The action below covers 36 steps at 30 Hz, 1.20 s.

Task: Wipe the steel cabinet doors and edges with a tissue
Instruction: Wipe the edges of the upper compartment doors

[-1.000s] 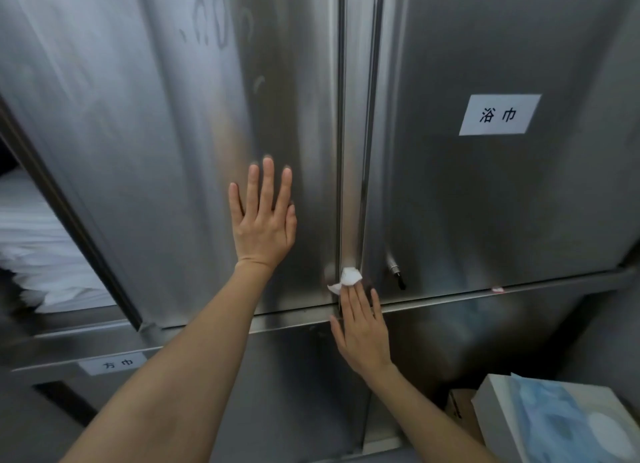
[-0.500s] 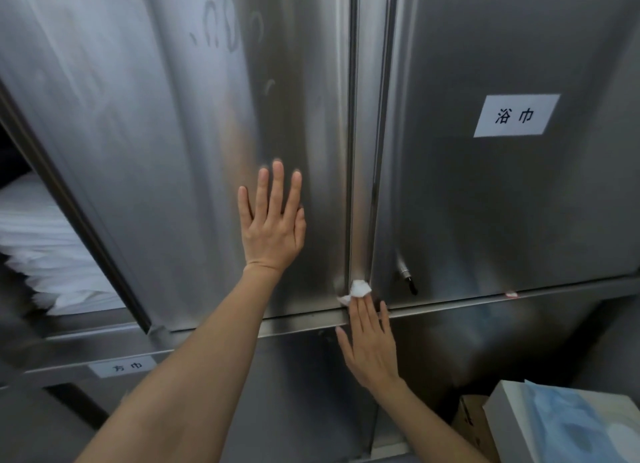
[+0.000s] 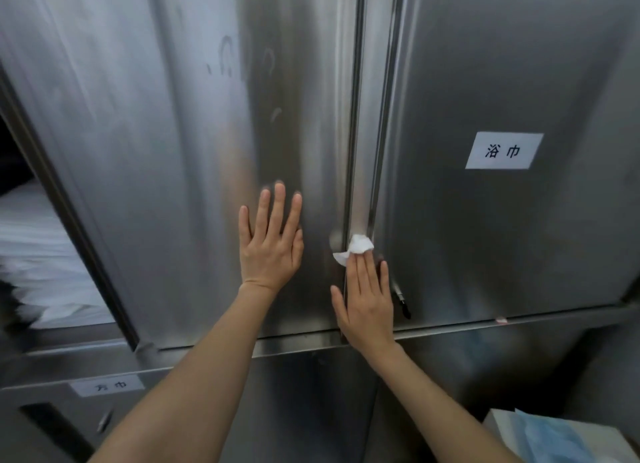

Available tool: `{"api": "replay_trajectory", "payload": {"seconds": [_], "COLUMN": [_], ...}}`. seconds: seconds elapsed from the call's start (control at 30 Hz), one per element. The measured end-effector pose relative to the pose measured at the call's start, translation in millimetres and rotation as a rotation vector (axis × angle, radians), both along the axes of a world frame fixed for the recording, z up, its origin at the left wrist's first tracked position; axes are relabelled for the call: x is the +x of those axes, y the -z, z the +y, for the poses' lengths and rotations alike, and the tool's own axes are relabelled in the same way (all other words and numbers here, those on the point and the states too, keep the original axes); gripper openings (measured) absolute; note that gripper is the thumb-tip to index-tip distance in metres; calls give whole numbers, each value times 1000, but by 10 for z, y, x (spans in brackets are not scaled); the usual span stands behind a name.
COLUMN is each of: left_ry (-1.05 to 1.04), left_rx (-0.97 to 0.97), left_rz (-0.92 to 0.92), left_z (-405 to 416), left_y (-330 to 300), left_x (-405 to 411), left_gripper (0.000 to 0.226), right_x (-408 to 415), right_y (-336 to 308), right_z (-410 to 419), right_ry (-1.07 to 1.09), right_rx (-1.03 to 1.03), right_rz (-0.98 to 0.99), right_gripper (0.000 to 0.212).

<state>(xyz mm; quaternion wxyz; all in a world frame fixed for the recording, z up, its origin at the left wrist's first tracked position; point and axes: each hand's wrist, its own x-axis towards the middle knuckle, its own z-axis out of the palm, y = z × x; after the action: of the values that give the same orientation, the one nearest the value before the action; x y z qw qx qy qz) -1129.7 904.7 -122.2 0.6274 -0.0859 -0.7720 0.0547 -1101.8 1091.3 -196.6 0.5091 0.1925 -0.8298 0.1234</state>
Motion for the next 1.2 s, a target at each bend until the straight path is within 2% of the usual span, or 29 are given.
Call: {"api": "replay_trajectory", "payload": {"seconds": [0.13, 0.23, 0.33, 0.5, 0.67, 0.73, 0.9, 1.0, 1.2], "left_ry": [8, 7, 18, 10, 16, 8, -2, 0, -20], "left_rx": [-7, -5, 7, 6, 5, -2, -5, -5, -15], "left_rz": [-15, -4, 0, 3, 3, 10, 9, 2, -14], "left_z": [-10, 6, 18, 19, 7, 6, -2, -3, -4], "left_y": [-15, -16, -18, -4, -7, -4, 3, -8, -23], "left_x": [21, 26, 27, 13, 5, 8, 1, 5, 27], "left_gripper": [59, 58, 58, 58, 59, 60, 62, 62, 59], "right_x": [-74, -107, -150, -269, -323, -339, -366, -344, -262], "right_y": [-1073, -1551, -1532, -1583, -1669, -1690, -1703, -1707, -1787], "right_z": [45, 161, 349, 608, 616, 622, 676, 659, 565], "right_ry": [-23, -62, -108, -232, -270, -251, -188, -169, -204], "right_rx": [-25, -24, 62, 210, 282, 331, 406, 382, 376], "right_rz": [143, 235, 358, 490, 578, 611, 571, 587, 598], "right_gripper": [56, 49, 37, 29, 53, 53, 41, 37, 16]}}
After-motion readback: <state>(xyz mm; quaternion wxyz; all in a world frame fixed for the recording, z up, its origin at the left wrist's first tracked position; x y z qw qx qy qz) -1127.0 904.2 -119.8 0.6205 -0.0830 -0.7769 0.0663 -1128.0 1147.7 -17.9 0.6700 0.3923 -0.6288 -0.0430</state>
